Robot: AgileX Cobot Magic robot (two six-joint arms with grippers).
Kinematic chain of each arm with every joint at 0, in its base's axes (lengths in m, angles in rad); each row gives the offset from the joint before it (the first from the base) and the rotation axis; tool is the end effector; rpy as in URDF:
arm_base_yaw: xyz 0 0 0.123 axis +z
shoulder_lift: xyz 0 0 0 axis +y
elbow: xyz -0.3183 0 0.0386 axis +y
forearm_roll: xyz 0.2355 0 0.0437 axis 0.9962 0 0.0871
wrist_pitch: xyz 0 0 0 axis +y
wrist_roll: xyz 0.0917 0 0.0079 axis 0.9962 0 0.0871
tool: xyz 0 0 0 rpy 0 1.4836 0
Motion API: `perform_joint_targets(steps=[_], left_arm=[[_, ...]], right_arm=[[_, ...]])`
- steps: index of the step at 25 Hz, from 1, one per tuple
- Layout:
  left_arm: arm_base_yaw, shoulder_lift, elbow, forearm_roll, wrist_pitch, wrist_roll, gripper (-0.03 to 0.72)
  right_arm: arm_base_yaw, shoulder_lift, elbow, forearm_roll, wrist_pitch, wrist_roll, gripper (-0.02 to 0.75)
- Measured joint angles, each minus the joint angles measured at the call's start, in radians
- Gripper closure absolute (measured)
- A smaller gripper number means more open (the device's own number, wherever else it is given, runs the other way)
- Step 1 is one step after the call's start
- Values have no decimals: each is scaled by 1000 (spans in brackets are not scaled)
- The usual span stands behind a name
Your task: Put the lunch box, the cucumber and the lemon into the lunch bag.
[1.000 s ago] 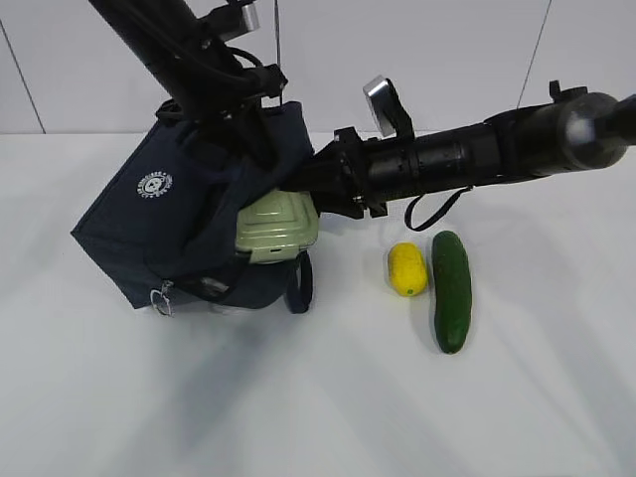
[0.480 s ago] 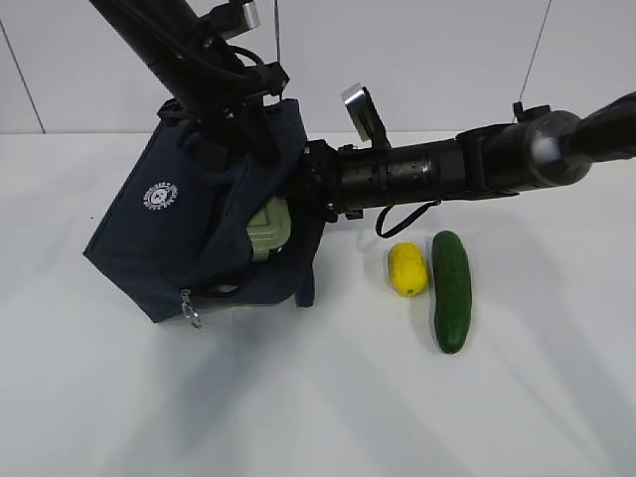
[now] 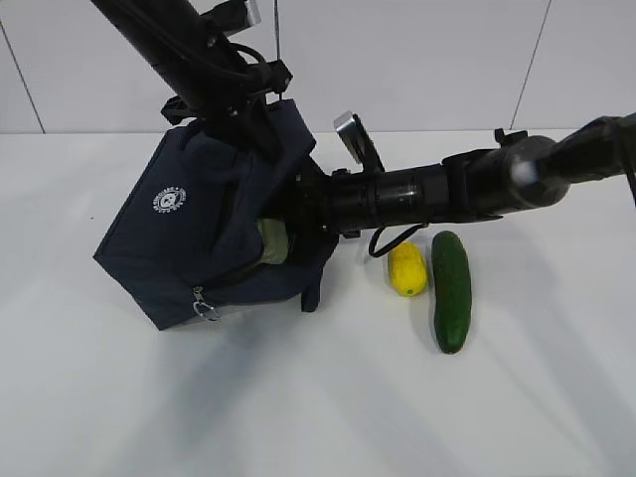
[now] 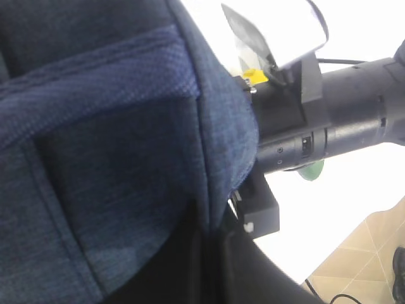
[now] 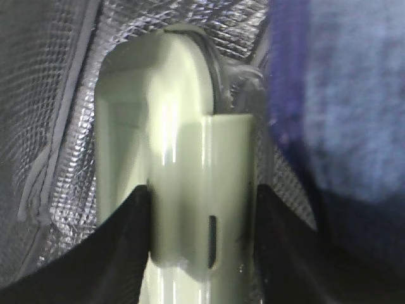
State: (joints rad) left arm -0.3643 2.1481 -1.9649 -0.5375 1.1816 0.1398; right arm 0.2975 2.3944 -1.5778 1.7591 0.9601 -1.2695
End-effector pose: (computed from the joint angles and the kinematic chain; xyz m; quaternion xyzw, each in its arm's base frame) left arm 0.4266 -0.2094 0.2925 0.1761 0.9395 -0.2719 0.1111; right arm 0.4578 0.2179 0.1447 -0.1102 0.7885 0.5516 0.2486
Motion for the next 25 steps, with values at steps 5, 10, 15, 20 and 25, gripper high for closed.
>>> perform_joint_targets(steps=[5, 10, 15, 20, 25], left_arm=[[-2, 2, 0, 0, 0, 0, 698], [-2, 2, 0, 0, 0, 0, 698], [-2, 2, 0, 0, 0, 0, 698], [-2, 2, 0, 0, -1, 0, 698], [-2, 5, 0, 0, -1, 0, 698]], right_arm=[[4, 16, 0, 2, -4, 0, 381], [4, 18, 0, 2, -5, 34, 379], [4, 18, -2, -37, -5, 65, 335], [4, 18, -4, -47, 44, 73, 313], [-21, -26, -6, -81, 57, 94, 313]])
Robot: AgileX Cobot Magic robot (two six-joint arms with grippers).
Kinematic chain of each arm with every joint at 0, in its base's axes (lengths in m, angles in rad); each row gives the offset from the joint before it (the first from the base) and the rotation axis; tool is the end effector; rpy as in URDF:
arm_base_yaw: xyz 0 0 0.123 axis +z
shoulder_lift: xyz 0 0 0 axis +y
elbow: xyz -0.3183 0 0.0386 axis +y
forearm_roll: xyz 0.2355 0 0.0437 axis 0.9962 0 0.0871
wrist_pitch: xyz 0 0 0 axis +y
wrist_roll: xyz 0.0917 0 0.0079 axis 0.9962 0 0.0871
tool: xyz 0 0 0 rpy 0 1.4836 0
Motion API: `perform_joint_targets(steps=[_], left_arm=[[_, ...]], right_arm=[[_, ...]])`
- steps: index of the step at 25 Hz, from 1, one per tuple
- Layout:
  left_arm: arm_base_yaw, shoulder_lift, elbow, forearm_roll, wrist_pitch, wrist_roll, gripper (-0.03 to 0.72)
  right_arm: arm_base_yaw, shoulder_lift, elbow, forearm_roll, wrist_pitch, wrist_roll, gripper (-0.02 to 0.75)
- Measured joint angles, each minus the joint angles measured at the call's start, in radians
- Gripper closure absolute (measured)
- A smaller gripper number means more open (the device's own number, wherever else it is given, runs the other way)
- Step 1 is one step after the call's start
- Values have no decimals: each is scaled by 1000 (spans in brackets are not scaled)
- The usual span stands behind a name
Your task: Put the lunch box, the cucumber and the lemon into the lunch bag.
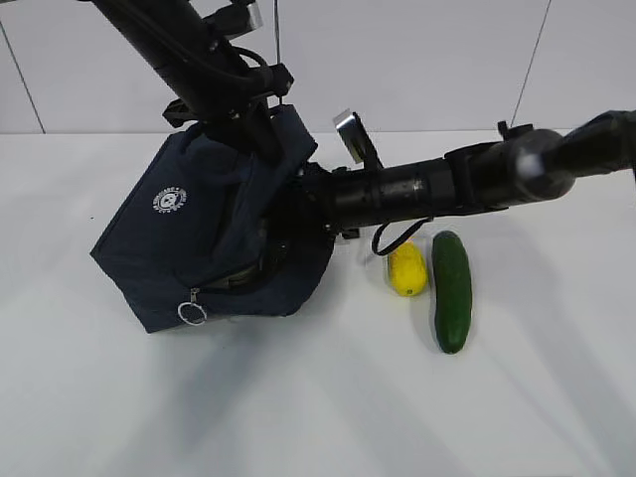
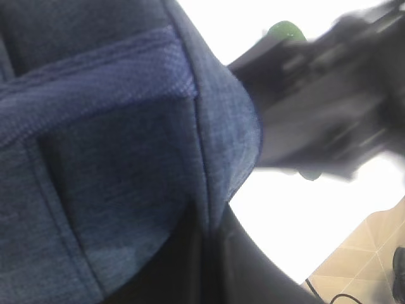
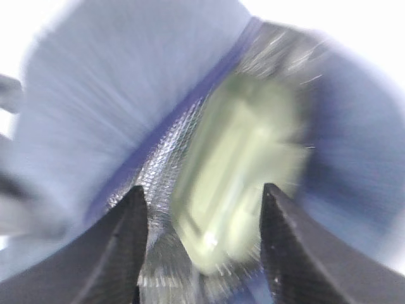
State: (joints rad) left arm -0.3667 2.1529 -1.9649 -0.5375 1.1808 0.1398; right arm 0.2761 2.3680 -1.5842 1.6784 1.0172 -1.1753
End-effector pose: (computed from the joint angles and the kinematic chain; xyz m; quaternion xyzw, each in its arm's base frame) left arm 0.4269 -0.2107 0.2903 0.1766 0.9398 -0.2716 0.1089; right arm 0.4548 0.2098 0.1579 -0.1165 0.7874 0.5642 0.2193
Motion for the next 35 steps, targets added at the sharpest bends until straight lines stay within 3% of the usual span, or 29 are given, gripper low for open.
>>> perform_joint_targets(steps=[5, 14, 25, 27, 35], left_arm=[[0, 0, 0, 0, 0, 0, 698], [0, 0, 0, 0, 2, 0, 698], [0, 1, 0, 14, 8, 0, 698], [0, 1, 0, 18, 12, 0, 698], [0, 1, 0, 19, 24, 0, 698]], right_arm=[[-84, -91, 0, -121, 10, 98, 313], [-223, -287, 0, -451, 24, 374, 314], [-230, -392, -8, -1195, 66, 915, 314], [-224, -390, -8, -1286, 72, 990, 315], [-181, -293, -8, -1351, 82, 1085, 316]])
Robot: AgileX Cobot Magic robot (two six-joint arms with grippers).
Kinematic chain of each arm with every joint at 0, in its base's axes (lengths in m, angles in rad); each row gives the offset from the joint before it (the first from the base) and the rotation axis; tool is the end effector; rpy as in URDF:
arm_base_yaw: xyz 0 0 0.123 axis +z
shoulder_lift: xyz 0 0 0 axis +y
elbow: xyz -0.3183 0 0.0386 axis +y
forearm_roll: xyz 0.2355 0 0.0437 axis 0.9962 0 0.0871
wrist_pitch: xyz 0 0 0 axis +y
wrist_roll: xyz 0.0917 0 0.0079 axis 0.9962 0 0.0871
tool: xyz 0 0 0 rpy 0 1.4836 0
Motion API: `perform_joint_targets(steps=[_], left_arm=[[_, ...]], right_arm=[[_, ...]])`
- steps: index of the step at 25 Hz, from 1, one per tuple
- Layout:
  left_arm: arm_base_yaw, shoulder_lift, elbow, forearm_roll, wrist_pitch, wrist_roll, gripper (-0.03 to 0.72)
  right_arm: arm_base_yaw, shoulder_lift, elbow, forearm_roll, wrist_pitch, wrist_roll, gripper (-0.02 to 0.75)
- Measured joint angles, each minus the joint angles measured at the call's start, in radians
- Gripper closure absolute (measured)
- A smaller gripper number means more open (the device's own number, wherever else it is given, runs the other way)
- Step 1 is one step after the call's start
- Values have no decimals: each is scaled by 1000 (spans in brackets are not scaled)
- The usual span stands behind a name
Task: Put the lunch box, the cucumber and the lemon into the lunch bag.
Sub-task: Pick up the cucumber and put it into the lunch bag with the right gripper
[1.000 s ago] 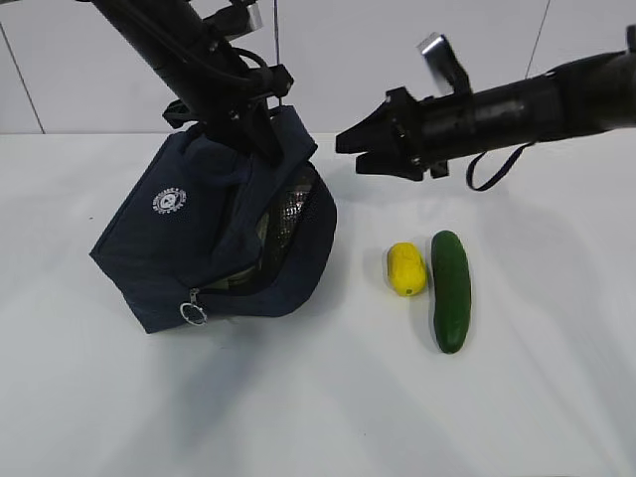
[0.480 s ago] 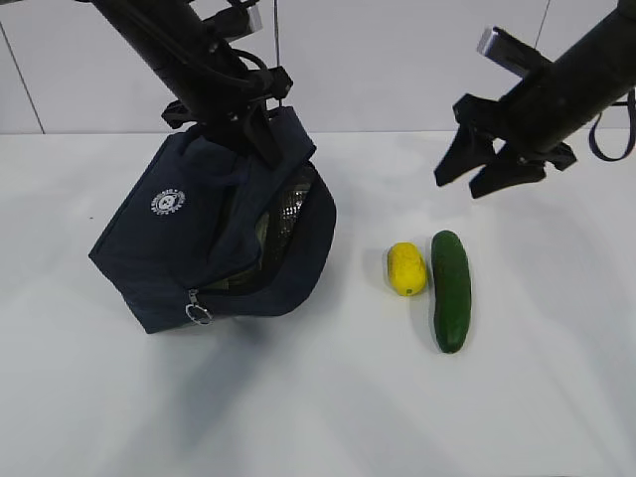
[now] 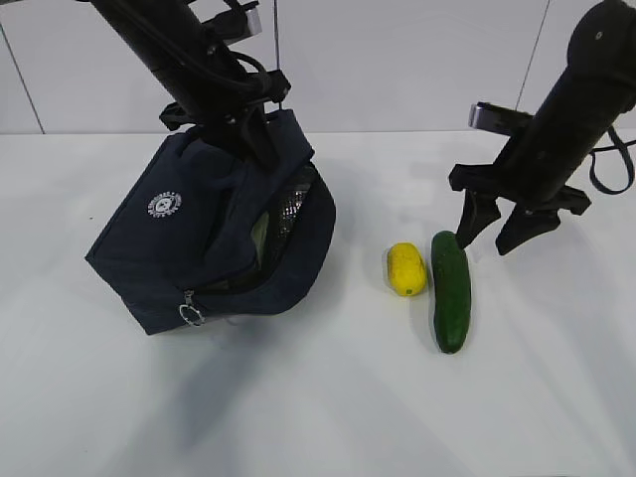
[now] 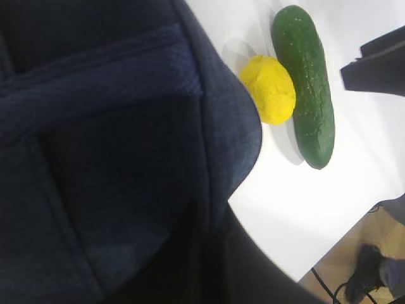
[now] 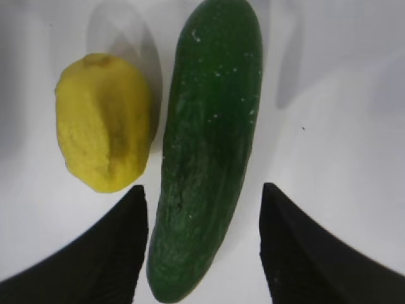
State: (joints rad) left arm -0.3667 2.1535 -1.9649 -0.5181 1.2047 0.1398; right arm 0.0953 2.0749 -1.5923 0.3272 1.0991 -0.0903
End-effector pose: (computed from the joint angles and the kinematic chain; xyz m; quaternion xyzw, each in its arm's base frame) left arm 0.4254 -0.2090 0.2887 0.1826 0.9425 -0.2620 0.0985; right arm 0.4206 0.0667 0.2247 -0.0232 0.9880 0.1479 0.0373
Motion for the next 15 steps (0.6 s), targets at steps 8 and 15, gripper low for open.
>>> perform_joint_targets(steps=[8, 15], left_arm=[[0, 0, 0, 2, 3, 0, 698], [0, 0, 0, 4, 4, 0, 698]], right_arm=[[33, 58, 0, 22, -44, 22, 316], [33, 113, 0, 39, -72, 25, 316]])
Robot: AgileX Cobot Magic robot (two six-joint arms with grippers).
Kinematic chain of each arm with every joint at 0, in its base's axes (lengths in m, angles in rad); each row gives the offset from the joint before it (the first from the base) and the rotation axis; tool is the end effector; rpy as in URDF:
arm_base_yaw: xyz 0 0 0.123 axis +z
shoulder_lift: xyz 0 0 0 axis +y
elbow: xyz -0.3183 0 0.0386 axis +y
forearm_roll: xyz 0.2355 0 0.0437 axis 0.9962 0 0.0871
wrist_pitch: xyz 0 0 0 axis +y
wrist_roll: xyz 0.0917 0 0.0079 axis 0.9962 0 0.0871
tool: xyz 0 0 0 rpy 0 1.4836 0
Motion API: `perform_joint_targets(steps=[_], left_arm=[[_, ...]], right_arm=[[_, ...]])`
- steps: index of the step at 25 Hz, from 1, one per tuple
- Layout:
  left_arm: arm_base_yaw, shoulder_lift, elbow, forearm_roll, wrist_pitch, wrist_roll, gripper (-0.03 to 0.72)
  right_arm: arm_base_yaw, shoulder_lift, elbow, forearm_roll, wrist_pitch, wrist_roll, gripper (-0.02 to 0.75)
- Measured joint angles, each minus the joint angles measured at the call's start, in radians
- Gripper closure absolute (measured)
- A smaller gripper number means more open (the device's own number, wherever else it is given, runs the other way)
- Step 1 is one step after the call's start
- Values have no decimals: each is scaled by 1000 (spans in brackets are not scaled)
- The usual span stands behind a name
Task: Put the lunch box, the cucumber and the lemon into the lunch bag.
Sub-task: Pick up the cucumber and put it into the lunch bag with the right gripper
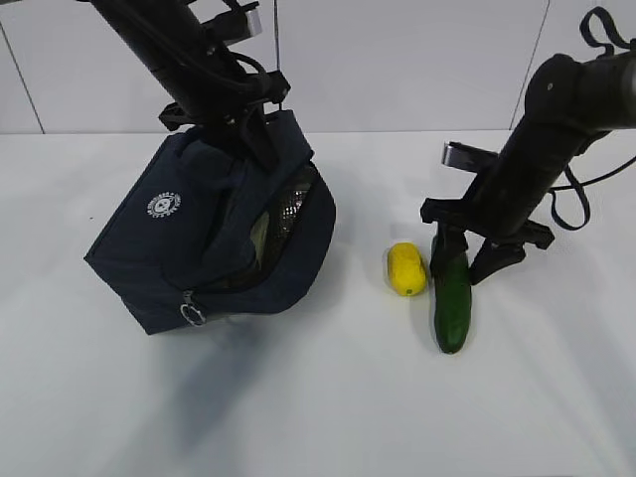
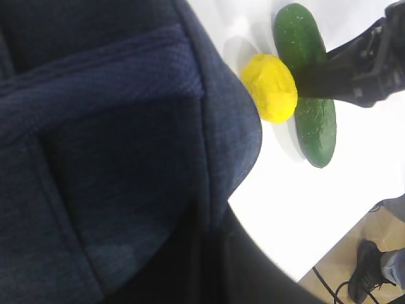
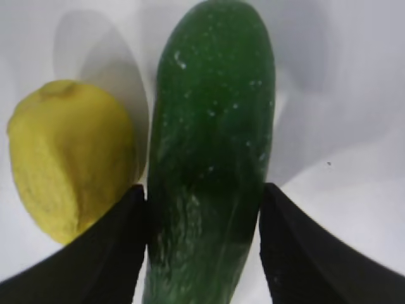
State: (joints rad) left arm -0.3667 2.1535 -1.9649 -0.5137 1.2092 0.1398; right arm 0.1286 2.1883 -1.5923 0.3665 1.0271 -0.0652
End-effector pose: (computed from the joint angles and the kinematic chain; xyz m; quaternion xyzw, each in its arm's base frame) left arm 0.4251 -0.2086 0.2884 0.1839 0.9430 -0.2599 0.0967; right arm 0.4336 0.0846 0.1767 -0.0040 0.9874 0.1580 0.0122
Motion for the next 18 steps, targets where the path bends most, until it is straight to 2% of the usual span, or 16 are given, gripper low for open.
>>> perform_joint_targets(steps=[3, 11, 18], left_arm=[[0, 0, 0, 0, 2, 0, 698], [0, 0, 0, 0, 8, 0, 698], [0, 0, 0, 0, 8, 0, 698]], right_arm=[[0, 14, 0, 4, -13, 0, 318], [0, 14, -2, 6, -22, 0, 426], [-8, -54, -39, 50, -22, -68, 431]])
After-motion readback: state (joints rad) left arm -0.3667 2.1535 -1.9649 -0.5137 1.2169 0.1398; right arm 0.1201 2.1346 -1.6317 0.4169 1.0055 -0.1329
